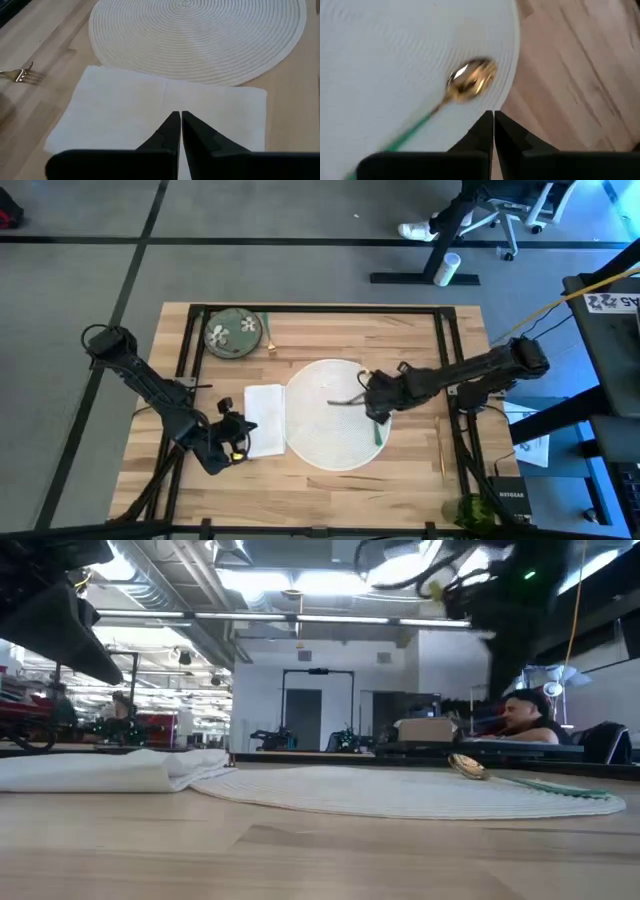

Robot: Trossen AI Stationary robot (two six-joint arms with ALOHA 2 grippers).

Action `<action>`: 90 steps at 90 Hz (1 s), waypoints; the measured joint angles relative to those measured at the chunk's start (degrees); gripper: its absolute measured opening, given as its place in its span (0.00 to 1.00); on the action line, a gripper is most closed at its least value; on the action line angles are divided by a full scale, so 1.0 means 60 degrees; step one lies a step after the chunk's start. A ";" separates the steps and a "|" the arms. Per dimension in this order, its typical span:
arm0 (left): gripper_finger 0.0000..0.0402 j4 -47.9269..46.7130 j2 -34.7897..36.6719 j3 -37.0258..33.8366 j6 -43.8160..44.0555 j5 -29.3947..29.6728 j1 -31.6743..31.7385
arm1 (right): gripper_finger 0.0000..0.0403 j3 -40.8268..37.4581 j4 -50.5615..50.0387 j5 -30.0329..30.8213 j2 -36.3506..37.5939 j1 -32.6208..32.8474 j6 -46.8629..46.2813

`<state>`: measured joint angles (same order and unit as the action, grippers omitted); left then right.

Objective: Set table place
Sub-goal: Put the gold butter knife to the left of the green spoon on the white table mat

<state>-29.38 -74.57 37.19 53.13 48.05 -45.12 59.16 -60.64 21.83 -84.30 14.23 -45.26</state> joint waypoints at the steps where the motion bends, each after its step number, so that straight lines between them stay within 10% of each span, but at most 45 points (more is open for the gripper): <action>1: 0.00 -0.0002 -0.0001 0.0000 0.0023 0.0000 0.0000 | 0.00 0.0000 -0.0019 -0.0010 0.0022 0.0072 -0.0038; 46: 0.00 0.0056 0.0001 0.0000 0.0363 0.0004 0.0219 | 0.00 0.0000 0.0201 0.0262 0.0271 0.2604 0.0341; 90: 0.00 0.0168 0.0001 0.0000 -0.0510 0.0015 0.1370 | 0.00 0.0000 0.0186 -0.0300 0.0271 0.2815 0.1044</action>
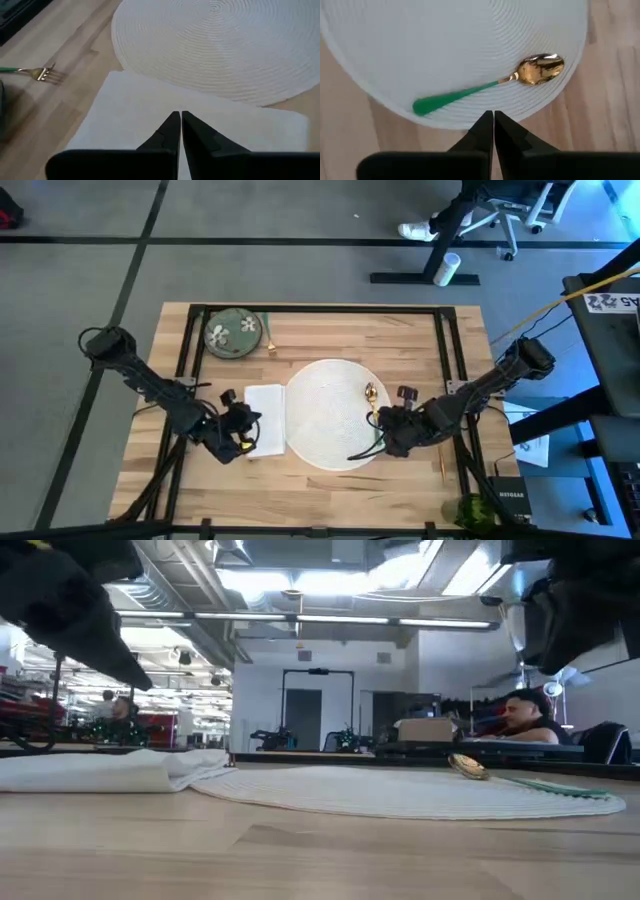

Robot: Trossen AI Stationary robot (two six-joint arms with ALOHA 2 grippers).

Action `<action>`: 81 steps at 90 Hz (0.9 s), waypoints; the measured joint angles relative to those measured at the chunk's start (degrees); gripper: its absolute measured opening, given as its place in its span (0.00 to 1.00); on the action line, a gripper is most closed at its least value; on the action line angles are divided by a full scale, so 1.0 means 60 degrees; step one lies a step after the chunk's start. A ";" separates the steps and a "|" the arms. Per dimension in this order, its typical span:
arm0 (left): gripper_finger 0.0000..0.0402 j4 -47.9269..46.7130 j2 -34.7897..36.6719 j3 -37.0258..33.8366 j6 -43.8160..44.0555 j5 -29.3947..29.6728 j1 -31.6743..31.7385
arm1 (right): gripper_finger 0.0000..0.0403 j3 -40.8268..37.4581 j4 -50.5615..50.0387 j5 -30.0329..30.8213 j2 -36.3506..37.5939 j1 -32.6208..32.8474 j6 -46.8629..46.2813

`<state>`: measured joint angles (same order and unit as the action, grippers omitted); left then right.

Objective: Set table place
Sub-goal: Put the gold butter knife to the left of the green spoon on the white table mat

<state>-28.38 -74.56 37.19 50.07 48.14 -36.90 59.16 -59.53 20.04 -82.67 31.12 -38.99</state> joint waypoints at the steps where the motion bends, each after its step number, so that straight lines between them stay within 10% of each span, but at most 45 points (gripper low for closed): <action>1: 0.00 0.0026 0.0000 0.0000 -0.0029 0.0000 0.0038 | 0.00 0.0000 -0.0048 -0.0106 0.0000 0.0007 -0.0017; 53: 0.00 0.0695 0.0000 0.0000 -0.0377 -0.0003 0.0557 | 0.00 -0.2233 -0.1072 -0.5499 -0.0080 0.2636 -0.4124; 81: 0.00 0.0629 0.0000 0.0000 -0.0411 -0.0049 0.0553 | 0.00 -0.3431 0.1274 -0.6108 -0.0080 0.3210 -0.5146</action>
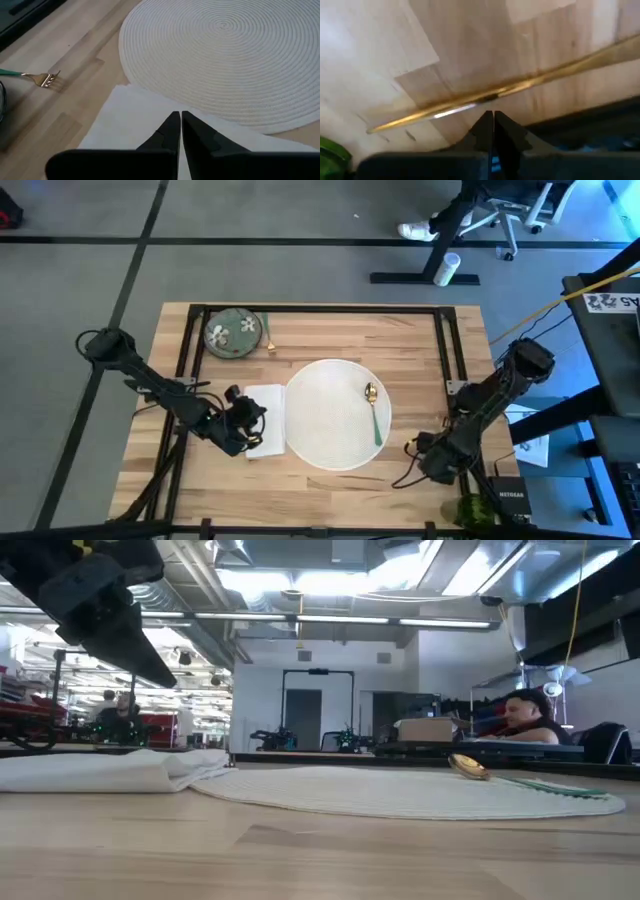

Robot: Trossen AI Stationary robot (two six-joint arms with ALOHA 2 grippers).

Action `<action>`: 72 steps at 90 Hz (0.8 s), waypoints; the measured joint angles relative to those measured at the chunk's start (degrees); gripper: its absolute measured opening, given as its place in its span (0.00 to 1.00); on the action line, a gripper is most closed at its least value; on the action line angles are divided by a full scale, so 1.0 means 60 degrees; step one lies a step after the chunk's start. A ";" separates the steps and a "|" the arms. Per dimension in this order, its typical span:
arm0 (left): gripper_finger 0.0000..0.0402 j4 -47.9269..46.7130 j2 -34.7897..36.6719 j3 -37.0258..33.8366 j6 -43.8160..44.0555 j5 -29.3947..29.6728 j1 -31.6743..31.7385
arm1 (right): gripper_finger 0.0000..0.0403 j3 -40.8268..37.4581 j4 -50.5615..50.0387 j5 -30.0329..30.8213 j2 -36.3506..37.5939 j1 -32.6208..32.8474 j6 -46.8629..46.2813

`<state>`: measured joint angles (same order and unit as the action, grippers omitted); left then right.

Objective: Set table place
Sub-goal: Put the gold butter knife to the left of the green spoon on the white table mat

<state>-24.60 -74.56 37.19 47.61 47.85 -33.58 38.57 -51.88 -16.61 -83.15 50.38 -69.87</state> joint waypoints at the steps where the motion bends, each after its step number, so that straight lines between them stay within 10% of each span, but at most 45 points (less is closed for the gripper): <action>1: 0.00 -0.0004 0.0000 0.0000 -0.0002 -0.0006 0.0000 | 0.00 -0.0011 0.0056 0.0005 0.0000 -0.0010 -0.0005; 72: 0.00 -0.0004 0.0000 0.0000 0.0012 -0.0035 0.0000 | 0.00 -0.0037 0.0427 0.2774 0.0000 -0.1322 0.1449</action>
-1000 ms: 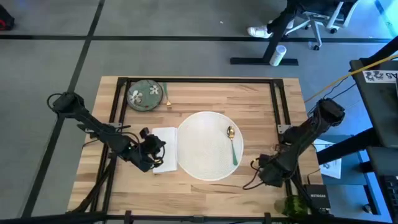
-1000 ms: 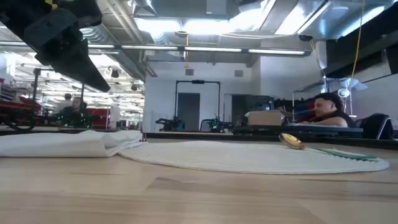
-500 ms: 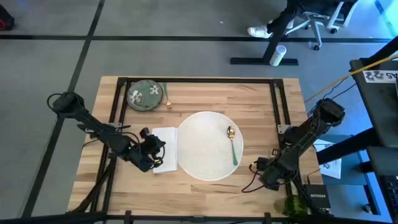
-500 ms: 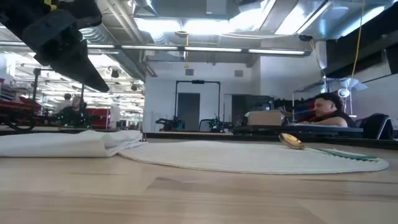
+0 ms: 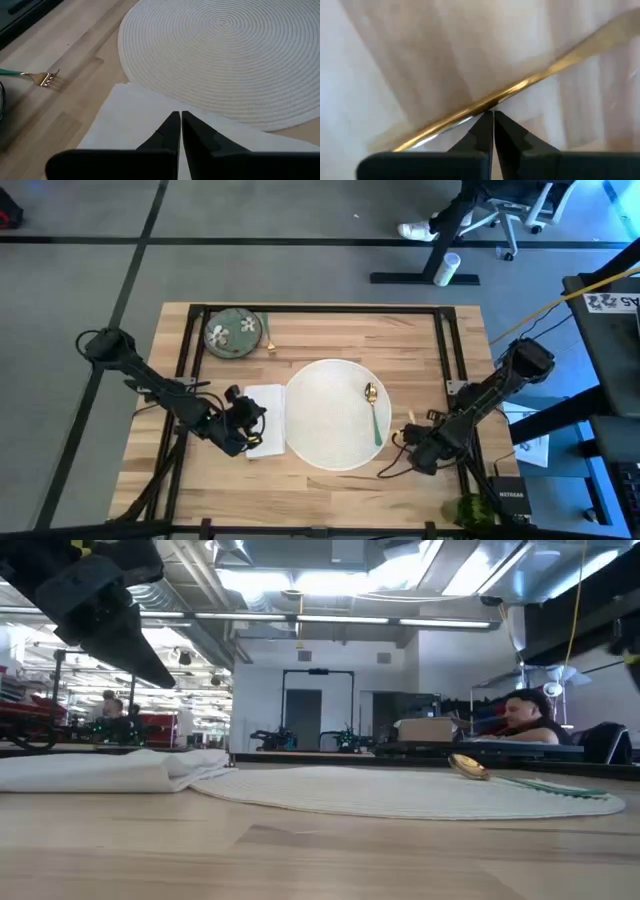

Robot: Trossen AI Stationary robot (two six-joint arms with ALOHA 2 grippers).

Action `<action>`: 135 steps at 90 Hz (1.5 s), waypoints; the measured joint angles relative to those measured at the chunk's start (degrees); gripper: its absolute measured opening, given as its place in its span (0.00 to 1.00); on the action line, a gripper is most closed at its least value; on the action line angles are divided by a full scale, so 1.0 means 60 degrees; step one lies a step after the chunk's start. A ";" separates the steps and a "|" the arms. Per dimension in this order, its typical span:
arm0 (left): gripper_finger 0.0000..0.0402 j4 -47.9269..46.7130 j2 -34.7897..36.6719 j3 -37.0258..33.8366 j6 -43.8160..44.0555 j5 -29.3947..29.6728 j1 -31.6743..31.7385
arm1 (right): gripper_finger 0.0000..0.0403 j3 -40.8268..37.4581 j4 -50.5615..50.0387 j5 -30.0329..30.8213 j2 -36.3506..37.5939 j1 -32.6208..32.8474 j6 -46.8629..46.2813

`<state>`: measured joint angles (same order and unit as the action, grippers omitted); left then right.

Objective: Set table place
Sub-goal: Put the gold butter knife to the left of the green spoon on the white table mat

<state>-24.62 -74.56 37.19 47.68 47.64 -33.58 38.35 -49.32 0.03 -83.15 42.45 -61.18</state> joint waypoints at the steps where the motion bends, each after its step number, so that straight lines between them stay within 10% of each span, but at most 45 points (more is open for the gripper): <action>1: 0.00 0.0000 0.0000 0.0000 0.0005 0.0000 0.0000 | 0.00 0.0000 0.0001 0.0023 0.0000 -0.0046 0.0051; 77: 0.00 -0.0044 0.0000 0.0000 -0.0069 -0.0162 0.0000 | 0.00 0.1444 -0.1424 -0.0172 0.0007 -0.1680 0.1956; 135: 0.00 -0.0036 0.0000 0.0000 -0.0030 -0.0521 0.0000 | 0.27 0.0566 0.0760 -0.0331 -0.0047 0.1347 -0.3750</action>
<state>-24.84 -74.56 37.19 47.50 44.51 -33.58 41.75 -44.76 -1.95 -83.44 50.54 -83.68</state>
